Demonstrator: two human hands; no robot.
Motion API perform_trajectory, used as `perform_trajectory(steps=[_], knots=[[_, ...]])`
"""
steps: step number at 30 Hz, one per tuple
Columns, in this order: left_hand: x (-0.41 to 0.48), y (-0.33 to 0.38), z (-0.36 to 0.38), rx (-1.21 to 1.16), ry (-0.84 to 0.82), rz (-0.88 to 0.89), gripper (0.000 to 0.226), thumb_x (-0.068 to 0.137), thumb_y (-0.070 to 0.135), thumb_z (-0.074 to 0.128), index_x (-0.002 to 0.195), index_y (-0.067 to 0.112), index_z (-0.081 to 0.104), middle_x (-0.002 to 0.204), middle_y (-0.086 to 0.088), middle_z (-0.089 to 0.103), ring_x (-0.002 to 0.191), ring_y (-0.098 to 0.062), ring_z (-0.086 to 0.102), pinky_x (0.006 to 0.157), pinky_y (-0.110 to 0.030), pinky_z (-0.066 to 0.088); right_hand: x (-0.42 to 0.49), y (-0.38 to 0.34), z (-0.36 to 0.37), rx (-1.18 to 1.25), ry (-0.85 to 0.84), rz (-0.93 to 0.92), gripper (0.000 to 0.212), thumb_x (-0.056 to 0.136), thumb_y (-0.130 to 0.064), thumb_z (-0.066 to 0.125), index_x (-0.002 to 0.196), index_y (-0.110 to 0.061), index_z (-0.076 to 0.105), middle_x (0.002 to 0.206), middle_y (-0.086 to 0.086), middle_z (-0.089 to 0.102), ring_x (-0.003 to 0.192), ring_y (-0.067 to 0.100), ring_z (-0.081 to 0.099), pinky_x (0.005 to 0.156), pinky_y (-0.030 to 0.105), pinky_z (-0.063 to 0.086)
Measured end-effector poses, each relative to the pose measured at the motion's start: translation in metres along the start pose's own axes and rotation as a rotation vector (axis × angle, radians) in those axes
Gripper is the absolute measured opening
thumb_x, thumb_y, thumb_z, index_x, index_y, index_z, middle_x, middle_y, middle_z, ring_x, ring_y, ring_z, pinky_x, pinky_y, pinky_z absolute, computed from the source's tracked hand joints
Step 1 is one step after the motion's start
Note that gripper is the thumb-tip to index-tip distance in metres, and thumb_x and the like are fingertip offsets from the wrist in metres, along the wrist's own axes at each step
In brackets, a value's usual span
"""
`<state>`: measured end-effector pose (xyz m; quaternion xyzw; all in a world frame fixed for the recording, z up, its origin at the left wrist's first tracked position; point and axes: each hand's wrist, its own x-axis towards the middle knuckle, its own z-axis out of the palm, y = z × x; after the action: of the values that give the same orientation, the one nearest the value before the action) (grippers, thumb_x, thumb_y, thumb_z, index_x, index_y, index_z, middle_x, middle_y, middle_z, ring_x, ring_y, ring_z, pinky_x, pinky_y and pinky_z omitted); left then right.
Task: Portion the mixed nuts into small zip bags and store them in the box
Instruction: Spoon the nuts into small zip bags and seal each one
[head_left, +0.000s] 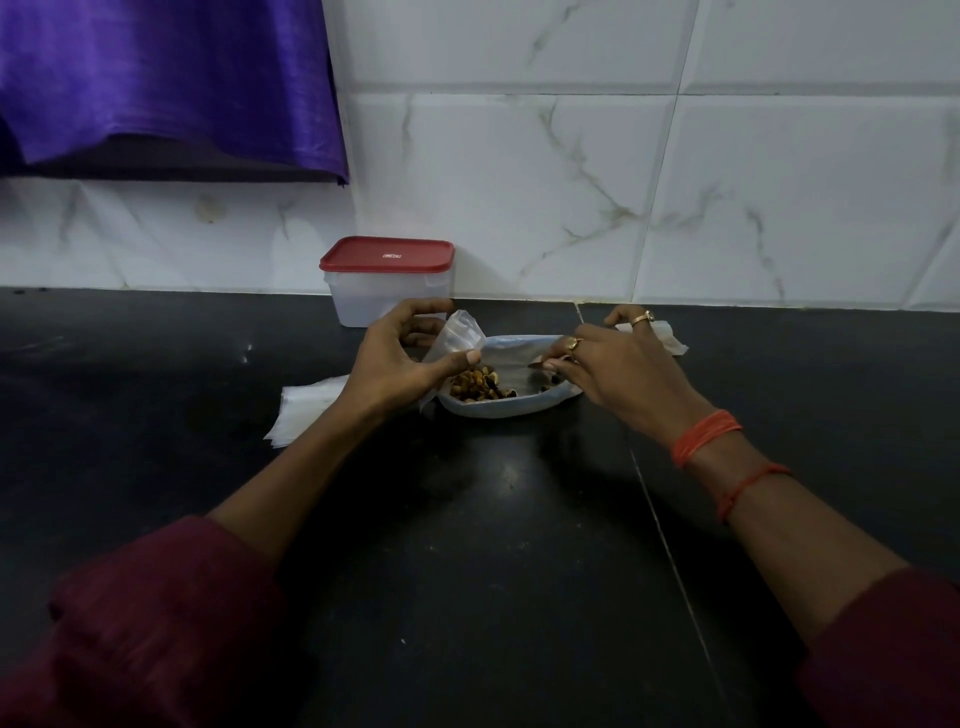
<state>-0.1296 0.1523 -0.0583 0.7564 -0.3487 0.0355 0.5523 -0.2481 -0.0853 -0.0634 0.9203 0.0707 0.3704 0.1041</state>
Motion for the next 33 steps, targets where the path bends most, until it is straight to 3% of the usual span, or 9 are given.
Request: perform_trajectory(steps=[8, 14, 22, 27, 33], knots=[[0.001, -0.003, 0.001, 0.008, -0.028, -0.048, 0.068, 0.072, 0.031, 0.085, 0.133, 0.023, 0.055, 0.128, -0.002, 0.061, 0.110, -0.014, 0.060, 0.078, -0.018, 0.053, 0.013, -0.003, -0.004, -0.114, -0.094, 0.028, 0.055, 0.100, -0.045, 0.017, 0.094, -0.022, 0.066, 0.083, -0.004, 0.070, 0.076, 0.020, 0.067, 0.100, 0.038, 0.026], [0.000, 0.000, 0.000, 0.013, -0.072, -0.063, 0.075, 0.064, 0.043, 0.081, 0.132, 0.023, 0.055, 0.127, -0.003, 0.061, 0.110, -0.016, 0.061, 0.078, -0.018, 0.052, 0.015, -0.008, -0.007, -0.082, 0.010, 0.144, 0.044, 0.102, -0.036, 0.035, 0.074, -0.015, 0.062, 0.060, 0.004, 0.064, 0.060, 0.026, 0.061, 0.095, 0.043, 0.041], [0.001, 0.001, -0.001, 0.062, -0.090, -0.062, 0.071, 0.073, 0.022, 0.085, 0.135, 0.022, 0.051, 0.123, 0.002, 0.058, 0.102, -0.009, 0.059, 0.075, -0.016, 0.050, 0.011, -0.012, -0.004, 0.187, 0.113, 0.416, 0.062, 0.099, -0.043, 0.029, 0.071, -0.009, 0.071, 0.059, 0.009, 0.065, 0.062, 0.026, 0.062, 0.072, 0.041, 0.052], [-0.001, 0.002, -0.001, 0.059, -0.073, -0.067, 0.073, 0.071, 0.025, 0.086, 0.135, 0.018, 0.053, 0.119, 0.003, 0.060, 0.109, -0.017, 0.061, 0.088, -0.031, 0.056, 0.008, -0.015, 0.002, 0.429, 0.139, 0.559, 0.060, 0.099, -0.049, 0.032, 0.072, -0.012, 0.070, 0.055, -0.002, 0.066, 0.056, 0.013, 0.066, 0.066, 0.039, 0.056], [0.000, -0.001, -0.002, 0.076, -0.053, -0.120, 0.070, 0.070, 0.031, 0.085, 0.132, 0.015, 0.058, 0.117, 0.006, 0.063, 0.102, -0.009, 0.061, 0.079, -0.016, 0.050, 0.007, -0.023, -0.003, 0.542, 0.199, 0.618, 0.039, 0.105, -0.032, 0.049, 0.080, -0.015, 0.074, 0.055, -0.007, 0.067, 0.053, 0.004, 0.067, 0.069, 0.033, 0.059]])
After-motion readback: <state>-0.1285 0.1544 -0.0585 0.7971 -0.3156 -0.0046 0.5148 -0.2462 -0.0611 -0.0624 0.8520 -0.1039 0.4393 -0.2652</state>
